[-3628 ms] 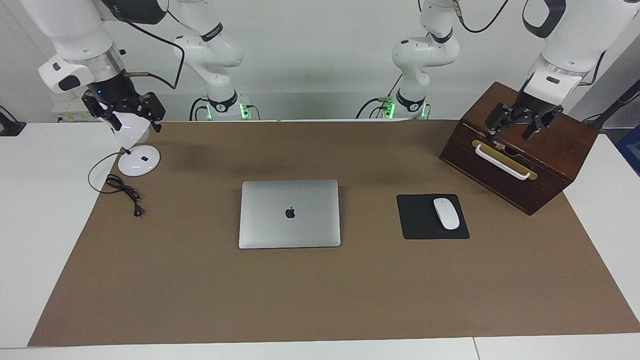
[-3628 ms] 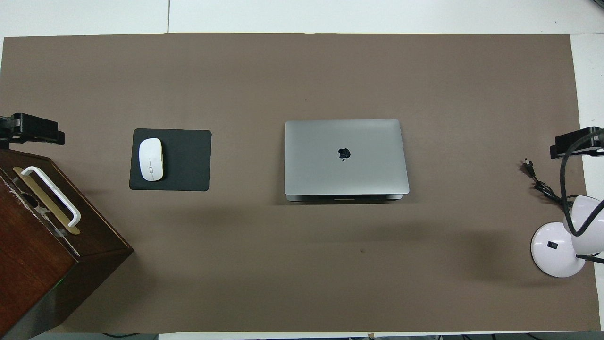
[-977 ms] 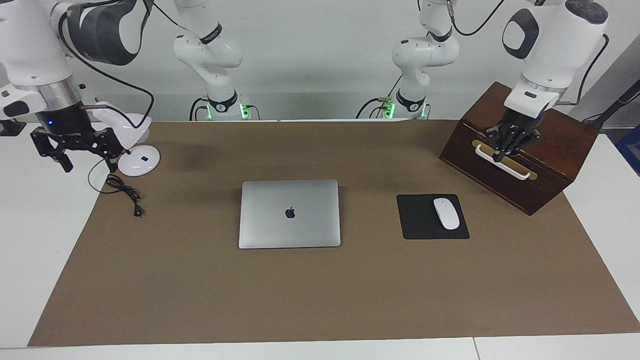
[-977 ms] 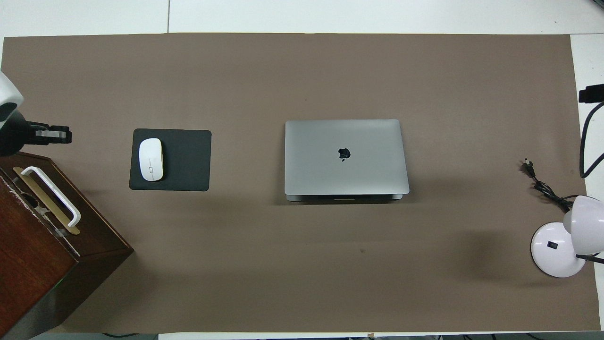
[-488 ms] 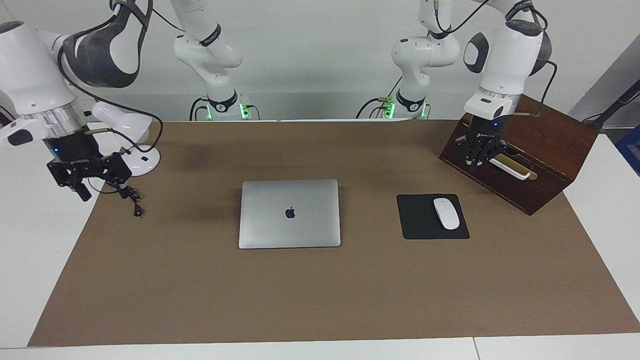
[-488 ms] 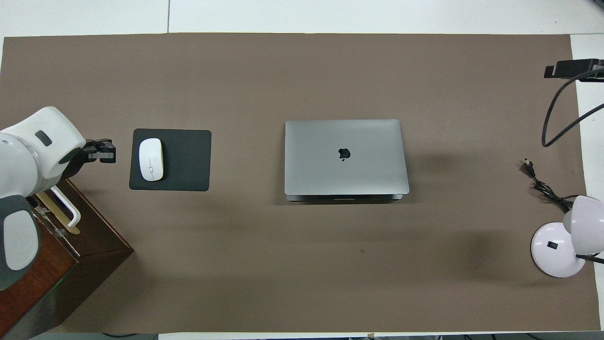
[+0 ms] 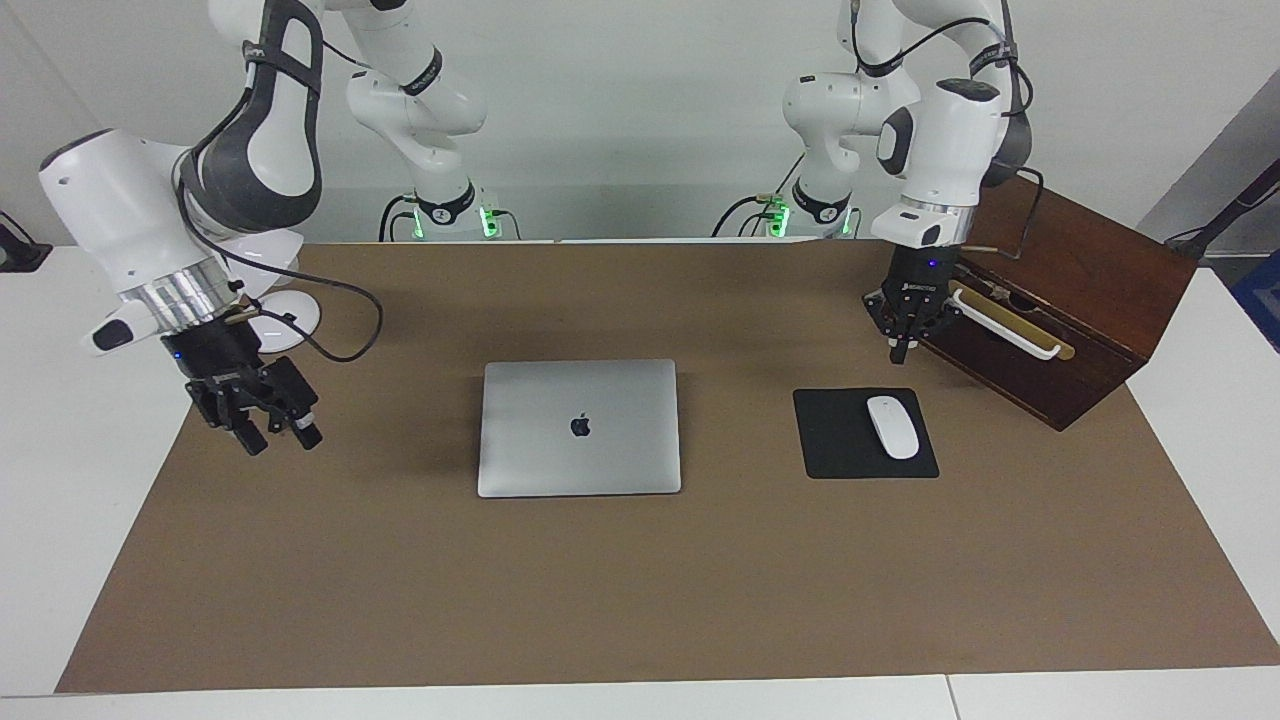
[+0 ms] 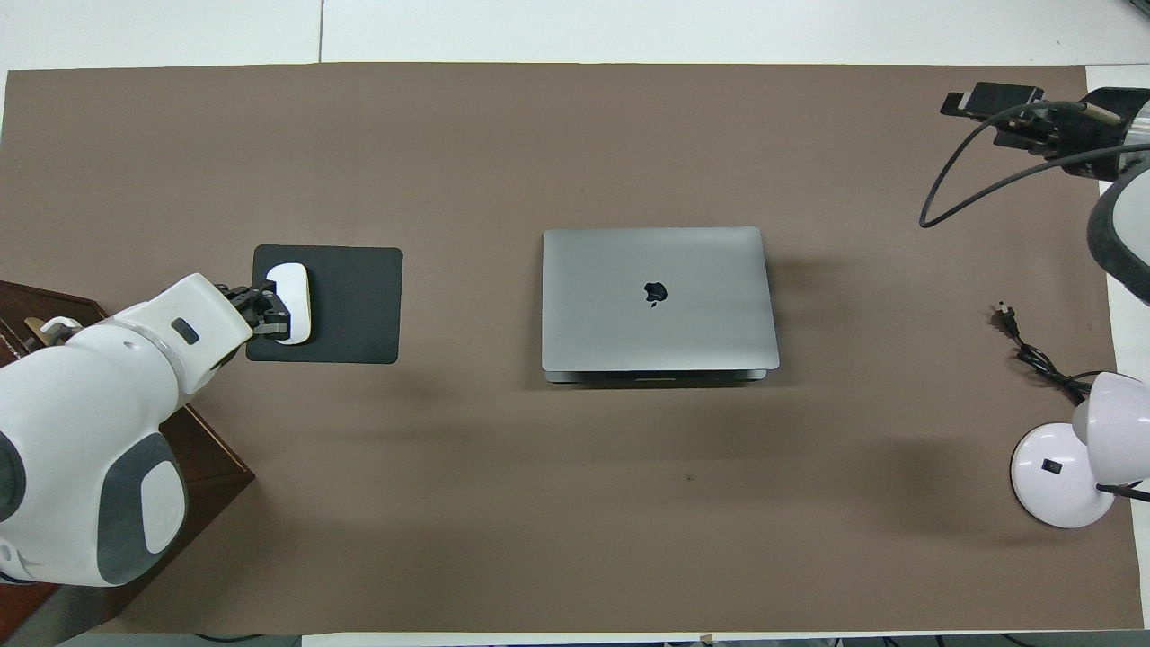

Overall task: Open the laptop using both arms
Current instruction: 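Move the left gripper and the right gripper toward the silver laptop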

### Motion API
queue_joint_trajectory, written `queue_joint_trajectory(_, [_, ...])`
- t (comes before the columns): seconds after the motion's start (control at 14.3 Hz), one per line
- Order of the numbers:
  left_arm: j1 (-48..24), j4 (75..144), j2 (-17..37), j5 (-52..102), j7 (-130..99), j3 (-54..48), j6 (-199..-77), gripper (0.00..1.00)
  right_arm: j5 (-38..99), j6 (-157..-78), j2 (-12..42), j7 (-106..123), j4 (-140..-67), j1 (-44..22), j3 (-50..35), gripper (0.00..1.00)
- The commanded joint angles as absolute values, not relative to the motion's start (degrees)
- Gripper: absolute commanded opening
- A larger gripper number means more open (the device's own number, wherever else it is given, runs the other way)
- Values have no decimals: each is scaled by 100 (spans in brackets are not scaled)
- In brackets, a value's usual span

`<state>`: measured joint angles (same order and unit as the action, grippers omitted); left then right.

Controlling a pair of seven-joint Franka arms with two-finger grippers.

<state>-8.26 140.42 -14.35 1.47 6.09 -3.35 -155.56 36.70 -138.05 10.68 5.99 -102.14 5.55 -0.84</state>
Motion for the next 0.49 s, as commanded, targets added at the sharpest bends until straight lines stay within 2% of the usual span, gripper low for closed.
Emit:
queue_joint_trajectory(0.0, [-1080, 14632, -1617, 193, 598, -264, -16275, 0, 4628, -14569, 915, 291, -10799, 195, -97, 100])
queue_joint_trajectory(0.42, [-1703, 15468, -1337, 202, -165, -255, -17823, 0, 5642, -15248, 449, 264, -11785, -298, -141, 100])
